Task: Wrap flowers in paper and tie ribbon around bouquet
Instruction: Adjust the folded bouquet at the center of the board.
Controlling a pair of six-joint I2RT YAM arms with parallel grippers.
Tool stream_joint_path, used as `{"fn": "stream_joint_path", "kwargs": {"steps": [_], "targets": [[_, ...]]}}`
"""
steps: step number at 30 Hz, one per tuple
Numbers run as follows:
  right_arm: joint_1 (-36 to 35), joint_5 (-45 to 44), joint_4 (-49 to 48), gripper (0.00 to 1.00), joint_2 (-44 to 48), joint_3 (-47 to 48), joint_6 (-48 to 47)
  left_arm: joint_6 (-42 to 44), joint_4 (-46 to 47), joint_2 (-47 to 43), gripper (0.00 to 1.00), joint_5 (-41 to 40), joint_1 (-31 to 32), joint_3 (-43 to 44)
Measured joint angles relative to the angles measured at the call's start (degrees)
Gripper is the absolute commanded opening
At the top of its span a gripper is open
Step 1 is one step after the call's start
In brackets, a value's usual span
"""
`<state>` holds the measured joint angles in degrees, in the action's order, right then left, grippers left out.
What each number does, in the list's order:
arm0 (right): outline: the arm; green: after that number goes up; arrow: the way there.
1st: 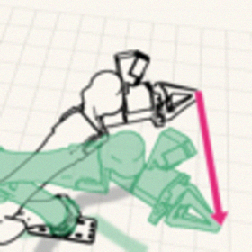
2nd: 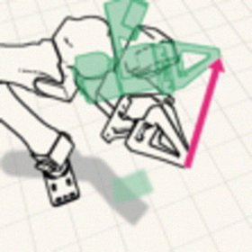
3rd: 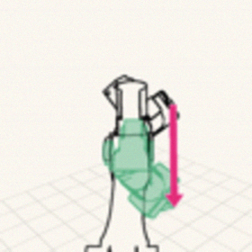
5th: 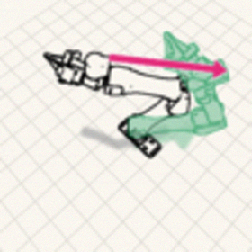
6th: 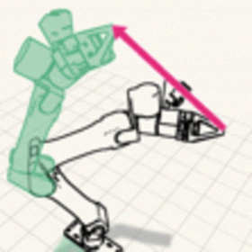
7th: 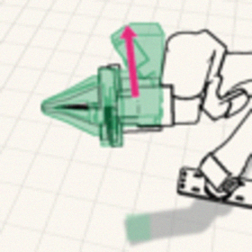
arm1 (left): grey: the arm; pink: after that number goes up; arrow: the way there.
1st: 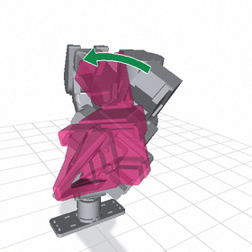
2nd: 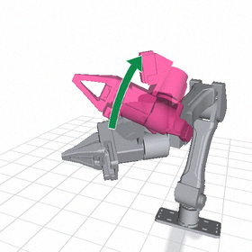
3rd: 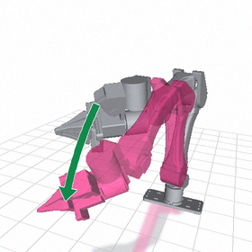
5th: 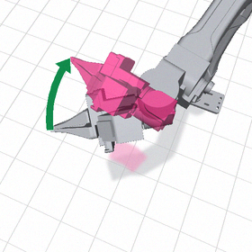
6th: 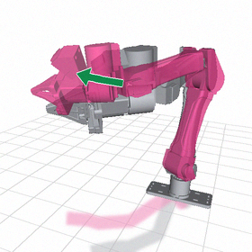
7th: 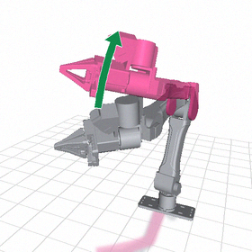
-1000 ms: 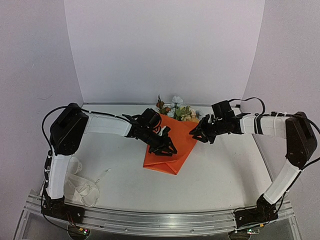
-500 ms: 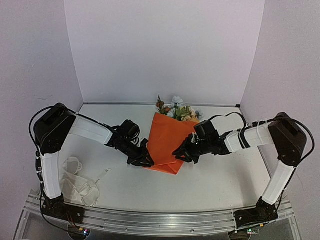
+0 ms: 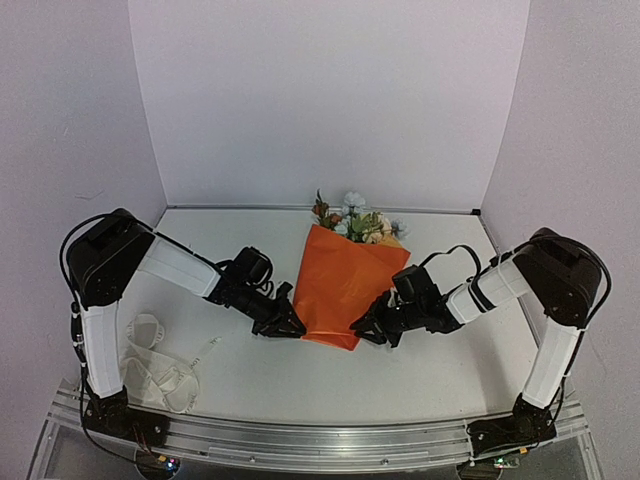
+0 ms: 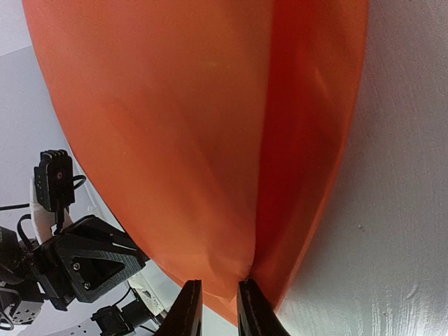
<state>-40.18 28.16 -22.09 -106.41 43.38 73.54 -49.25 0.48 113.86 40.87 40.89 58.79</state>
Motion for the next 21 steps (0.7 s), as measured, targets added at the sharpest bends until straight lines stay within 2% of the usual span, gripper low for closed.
{"fn": "stream_joint_path", "kwargs": {"steps": [12, 21], "targets": [[0.0, -0.1, -2.5, 0.18, -0.5, -0.8, 0.0, -1.9, 3.4, -3.9, 0.19, 1.5, -3.3, -2.0], [0.4, -0.2, -2.7, 0.18, -0.4, -1.0, -0.3, -1.6, 2.7, 0.1, 0.17, 1.6, -3.1, -2.1]]}}
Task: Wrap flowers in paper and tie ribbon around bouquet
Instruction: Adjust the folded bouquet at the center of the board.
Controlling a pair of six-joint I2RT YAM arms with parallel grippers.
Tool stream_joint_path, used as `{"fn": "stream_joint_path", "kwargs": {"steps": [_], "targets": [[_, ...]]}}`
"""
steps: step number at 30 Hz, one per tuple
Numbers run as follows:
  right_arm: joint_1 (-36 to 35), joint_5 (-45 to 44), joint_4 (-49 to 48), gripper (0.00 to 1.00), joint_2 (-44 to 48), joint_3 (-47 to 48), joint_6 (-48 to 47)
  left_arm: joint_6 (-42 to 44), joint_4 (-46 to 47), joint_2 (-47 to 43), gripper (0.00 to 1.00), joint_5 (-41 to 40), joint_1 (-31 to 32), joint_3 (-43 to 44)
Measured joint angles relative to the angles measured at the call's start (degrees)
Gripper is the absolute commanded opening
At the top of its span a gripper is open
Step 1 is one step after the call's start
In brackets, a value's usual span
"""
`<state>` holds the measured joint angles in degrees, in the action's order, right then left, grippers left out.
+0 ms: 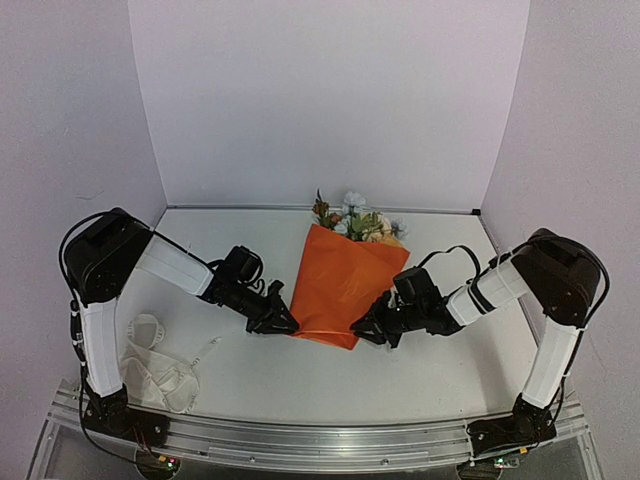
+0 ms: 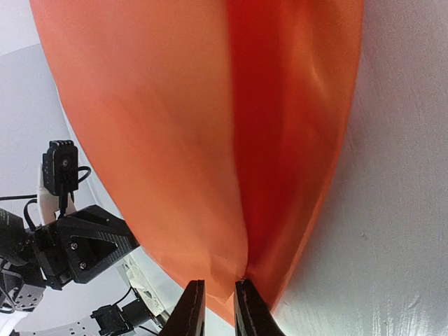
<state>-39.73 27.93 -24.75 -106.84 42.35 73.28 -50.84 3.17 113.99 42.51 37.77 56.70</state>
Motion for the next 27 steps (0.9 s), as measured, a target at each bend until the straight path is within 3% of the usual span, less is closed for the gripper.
{"fn": "stream_joint_path", "kwargs": {"steps": [9, 17, 27], "targets": [[3.2, -1.4, 8.1, 0.19, 3.2, 0.3, -4.3, -0.2, -0.2, 1.5, 0.17, -0.1, 2.0, 2.2], [10.2, -5.4, 25.2, 0.22, 7.8, 4.5, -13.4, -2.4, -0.6, 10.9, 0.17, -0.6, 7.6, 16.4], [15.3, -10.5, 40.1, 0.24, 11.0, 11.8, -23.3, -5.0, -0.5, 19.5, 0.18, -0.7, 8.2, 29.9]]}}
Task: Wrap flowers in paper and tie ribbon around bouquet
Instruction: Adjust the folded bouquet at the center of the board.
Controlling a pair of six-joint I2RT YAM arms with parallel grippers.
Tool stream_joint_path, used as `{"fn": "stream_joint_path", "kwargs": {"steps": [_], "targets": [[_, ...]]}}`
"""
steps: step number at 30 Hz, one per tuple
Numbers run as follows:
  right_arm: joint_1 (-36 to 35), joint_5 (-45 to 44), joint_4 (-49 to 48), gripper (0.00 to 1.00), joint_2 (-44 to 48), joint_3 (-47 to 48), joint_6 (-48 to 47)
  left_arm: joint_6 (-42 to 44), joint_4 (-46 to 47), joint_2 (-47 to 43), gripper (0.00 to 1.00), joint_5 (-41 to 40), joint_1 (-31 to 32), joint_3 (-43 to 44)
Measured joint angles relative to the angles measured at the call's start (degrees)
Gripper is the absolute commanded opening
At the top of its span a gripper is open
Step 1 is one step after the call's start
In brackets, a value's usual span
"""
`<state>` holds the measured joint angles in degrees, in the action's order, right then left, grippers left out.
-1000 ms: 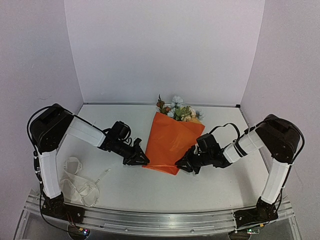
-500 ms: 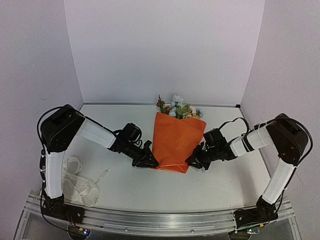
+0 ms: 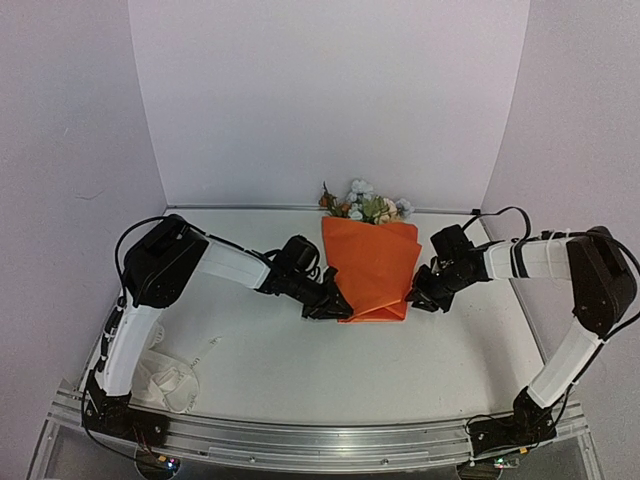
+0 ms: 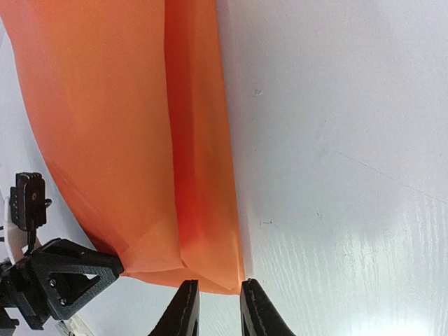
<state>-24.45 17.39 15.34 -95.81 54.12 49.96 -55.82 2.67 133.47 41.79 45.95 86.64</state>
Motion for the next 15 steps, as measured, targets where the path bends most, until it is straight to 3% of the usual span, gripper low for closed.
{"fn": "stream_joint_path", "kwargs": {"steps": [4, 9, 15], "targets": [[0.0, -1.5, 3.4, 0.30, 1.6, 1.1, -2.1, -0.1, -0.6, 0.6, 0.23, -0.1, 0.0, 1.7], [0.0, -3.3, 7.0, 0.44, 6.3, 1.2, -4.2, 0.3, -1.6, -0.9, 0.34, -1.0, 0.0, 1.3], [-1.9, -7.3, 9.5, 0.63, 13.4, 1.2, -6.5, 2.8, -4.3, -13.7, 0.53, -6.2, -0.1, -6.1]]}}
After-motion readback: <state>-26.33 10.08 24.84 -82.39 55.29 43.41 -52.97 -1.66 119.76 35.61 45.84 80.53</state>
